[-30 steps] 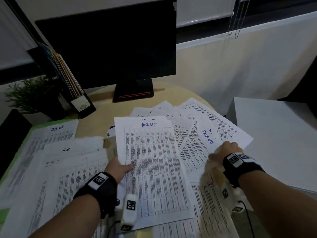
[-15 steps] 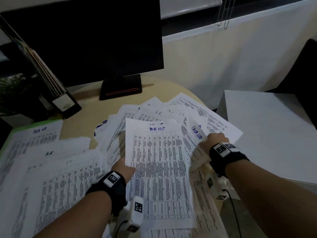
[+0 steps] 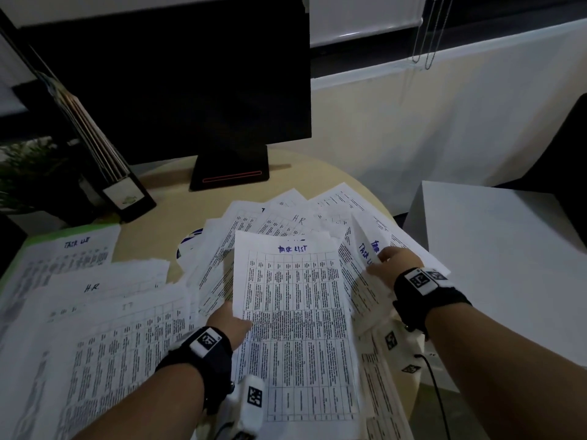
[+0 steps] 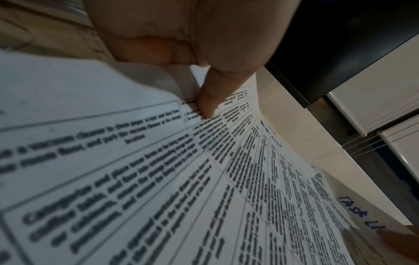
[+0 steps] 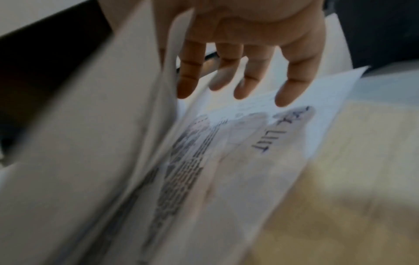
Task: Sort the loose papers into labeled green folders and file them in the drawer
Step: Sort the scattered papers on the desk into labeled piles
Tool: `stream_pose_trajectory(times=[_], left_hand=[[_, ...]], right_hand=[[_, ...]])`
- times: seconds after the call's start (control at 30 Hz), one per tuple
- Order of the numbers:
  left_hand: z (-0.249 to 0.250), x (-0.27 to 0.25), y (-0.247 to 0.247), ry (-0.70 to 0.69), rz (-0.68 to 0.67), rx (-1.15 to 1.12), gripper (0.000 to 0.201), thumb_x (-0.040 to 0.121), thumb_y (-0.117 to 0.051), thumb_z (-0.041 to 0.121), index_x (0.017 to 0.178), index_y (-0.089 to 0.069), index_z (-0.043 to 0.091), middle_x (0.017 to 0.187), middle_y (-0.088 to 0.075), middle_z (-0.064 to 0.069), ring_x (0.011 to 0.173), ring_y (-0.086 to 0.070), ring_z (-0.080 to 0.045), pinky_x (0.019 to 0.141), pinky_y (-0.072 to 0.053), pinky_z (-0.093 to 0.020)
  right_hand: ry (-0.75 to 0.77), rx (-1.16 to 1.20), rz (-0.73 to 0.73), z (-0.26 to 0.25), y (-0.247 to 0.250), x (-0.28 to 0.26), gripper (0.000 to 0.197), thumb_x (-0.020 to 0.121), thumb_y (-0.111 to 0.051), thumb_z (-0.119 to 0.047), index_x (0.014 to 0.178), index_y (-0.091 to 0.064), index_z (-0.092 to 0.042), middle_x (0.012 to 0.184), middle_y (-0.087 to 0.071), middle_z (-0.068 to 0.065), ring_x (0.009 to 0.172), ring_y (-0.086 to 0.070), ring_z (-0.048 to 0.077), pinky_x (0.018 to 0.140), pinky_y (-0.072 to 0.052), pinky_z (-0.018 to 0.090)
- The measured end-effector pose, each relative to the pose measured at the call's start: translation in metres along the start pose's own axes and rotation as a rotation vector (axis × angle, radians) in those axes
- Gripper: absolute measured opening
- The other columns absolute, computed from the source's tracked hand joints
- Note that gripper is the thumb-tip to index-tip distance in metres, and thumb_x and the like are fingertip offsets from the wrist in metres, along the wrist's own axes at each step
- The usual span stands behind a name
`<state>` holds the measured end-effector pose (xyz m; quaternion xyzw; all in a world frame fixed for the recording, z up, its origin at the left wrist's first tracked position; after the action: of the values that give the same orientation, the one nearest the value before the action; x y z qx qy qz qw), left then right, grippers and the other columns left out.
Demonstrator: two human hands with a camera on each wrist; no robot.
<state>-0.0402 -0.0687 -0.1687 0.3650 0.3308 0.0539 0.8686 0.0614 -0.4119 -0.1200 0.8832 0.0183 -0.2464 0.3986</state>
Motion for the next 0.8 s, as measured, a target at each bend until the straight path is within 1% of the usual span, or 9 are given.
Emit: stream_pose_trajectory(times=[0.13, 0.2, 0.33, 0.5, 0.6, 0.67, 0.7, 0.73, 0.8], left_hand=[[0.000, -0.001, 0.001, 0.006, -0.010, 0.014, 0.029, 0.084, -0.060, 0.010, 0.113, -0.060, 0.016, 0.102, -0.067, -0.005, 0.093, -0.063, -0.024, 0.087, -0.055, -0.039], [0.000, -0.001, 0.002, 0.006, -0.009, -0.003, 0.030, 0.083, -0.061, 0.010, 0.113, -0.060, 0.015, 0.103, -0.067, -0.006, 0.094, -0.063, -0.025, 0.087, -0.054, -0.039], [0.001, -0.001, 0.001, -0.030, 0.003, -0.014, 0.028, 0.085, -0.059, 0.008, 0.111, -0.059, 0.017, 0.103, -0.066, -0.004, 0.094, -0.062, -0.025, 0.082, -0.052, -0.031], [0.004, -0.003, -0.001, -0.046, -0.007, -0.039, 0.033, 0.085, -0.059, 0.005, 0.116, -0.058, 0.018, 0.106, -0.066, -0.004, 0.093, -0.061, -0.023, 0.077, -0.047, -0.025], [0.007, -0.001, 0.002, -0.032, -0.023, -0.010, 0.020, 0.086, -0.059, 0.004, 0.104, -0.062, 0.012, 0.097, -0.067, -0.008, 0.089, -0.062, -0.025, 0.078, -0.052, -0.029], [0.009, 0.001, 0.005, -0.033, -0.010, -0.003, 0.014, 0.086, -0.058, 0.004, 0.099, -0.061, 0.009, 0.089, -0.064, -0.008, 0.081, -0.059, -0.024, 0.071, -0.048, -0.027], [0.011, 0.001, 0.008, -0.033, 0.000, -0.017, 0.017, 0.087, -0.057, 0.003, 0.102, -0.061, 0.009, 0.091, -0.064, -0.010, 0.082, -0.058, -0.025, 0.070, -0.045, -0.026], [0.011, 0.003, 0.010, -0.039, 0.015, -0.026, 0.021, 0.088, -0.056, 0.003, 0.107, -0.060, 0.010, 0.097, -0.064, -0.011, 0.085, -0.057, -0.025, 0.070, -0.043, -0.026], [0.010, 0.008, 0.013, -0.041, 0.044, -0.045, 0.025, 0.089, -0.052, 0.003, 0.112, -0.056, 0.014, 0.103, -0.063, -0.011, 0.089, -0.058, -0.026, 0.070, -0.043, -0.025]], right_hand=[[0.182, -0.271, 0.125, -0.020, 0.006, -0.011, 0.020, 0.084, -0.060, -0.029, 0.098, -0.069, -0.018, 0.100, -0.056, 0.002, 0.087, -0.058, 0.022, 0.080, -0.053, 0.035], [0.262, -0.312, 0.172, -0.029, 0.013, -0.019, 0.018, 0.085, -0.060, -0.027, 0.094, -0.069, -0.014, 0.099, -0.059, 0.002, 0.087, -0.057, 0.021, 0.079, -0.052, 0.033], [0.223, -0.164, 0.185, -0.026, 0.038, -0.027, 0.014, 0.082, -0.071, -0.028, 0.080, -0.063, -0.016, 0.087, -0.058, 0.001, 0.077, -0.053, 0.019, 0.071, -0.043, 0.024], [0.277, -0.147, 0.244, -0.042, 0.040, -0.032, 0.010, 0.083, -0.066, -0.020, 0.080, -0.063, -0.012, 0.093, -0.058, 0.005, 0.080, -0.051, 0.021, 0.070, -0.040, 0.023], [0.385, -0.184, 0.257, -0.064, 0.034, -0.042, 0.014, 0.085, -0.063, -0.022, 0.081, -0.064, -0.008, 0.090, -0.052, 0.002, 0.086, -0.054, 0.026, 0.072, -0.038, 0.024], [0.548, -0.199, 0.274, -0.084, 0.032, -0.059, 0.018, 0.084, -0.065, -0.022, 0.075, -0.060, -0.008, 0.083, -0.050, 0.000, 0.080, -0.053, 0.026, 0.071, -0.042, 0.028], [0.624, -0.189, 0.300, -0.093, 0.033, -0.067, 0.018, 0.083, -0.068, -0.019, 0.072, -0.059, -0.007, 0.080, -0.050, 0.000, 0.077, -0.053, 0.026, 0.068, -0.043, 0.029], [0.671, -0.147, 0.332, -0.099, 0.039, -0.073, 0.017, 0.081, -0.070, -0.017, 0.072, -0.059, -0.007, 0.079, -0.052, 0.001, 0.075, -0.053, 0.026, 0.065, -0.042, 0.026], [0.611, 0.042, 0.359, -0.098, 0.055, -0.073, 0.014, 0.081, -0.071, -0.015, 0.076, -0.058, -0.015, 0.080, -0.054, -0.002, 0.073, -0.052, 0.018, 0.059, -0.038, 0.014]])
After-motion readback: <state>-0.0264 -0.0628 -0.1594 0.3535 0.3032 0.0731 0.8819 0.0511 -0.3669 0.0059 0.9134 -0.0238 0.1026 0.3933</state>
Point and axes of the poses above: each hand's wrist, its own x-axis towards the middle knuckle, its own y-axis out of the back of the hand, z = x × y, the point moved 8 cm from there along x, towards the middle knuckle
